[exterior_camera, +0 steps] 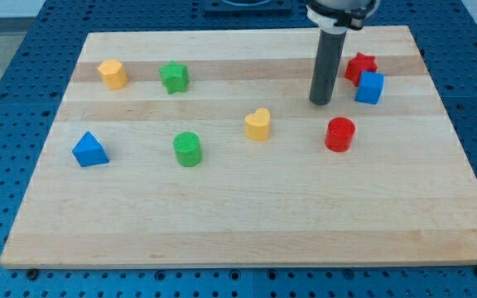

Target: Slide towards the bottom of the red circle

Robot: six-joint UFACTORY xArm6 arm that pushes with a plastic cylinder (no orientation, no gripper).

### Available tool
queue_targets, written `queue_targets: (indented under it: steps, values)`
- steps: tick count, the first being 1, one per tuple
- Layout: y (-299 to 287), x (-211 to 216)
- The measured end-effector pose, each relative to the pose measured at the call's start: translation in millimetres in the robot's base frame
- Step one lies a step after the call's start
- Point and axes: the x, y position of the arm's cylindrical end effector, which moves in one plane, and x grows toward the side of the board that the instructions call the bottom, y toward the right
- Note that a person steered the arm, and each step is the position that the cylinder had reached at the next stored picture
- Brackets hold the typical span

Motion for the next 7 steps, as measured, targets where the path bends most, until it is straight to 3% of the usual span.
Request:
queue_targets:
  steps: [4,7]
  values:
    - [53.5,8.3]
    - [-33.8,33.0]
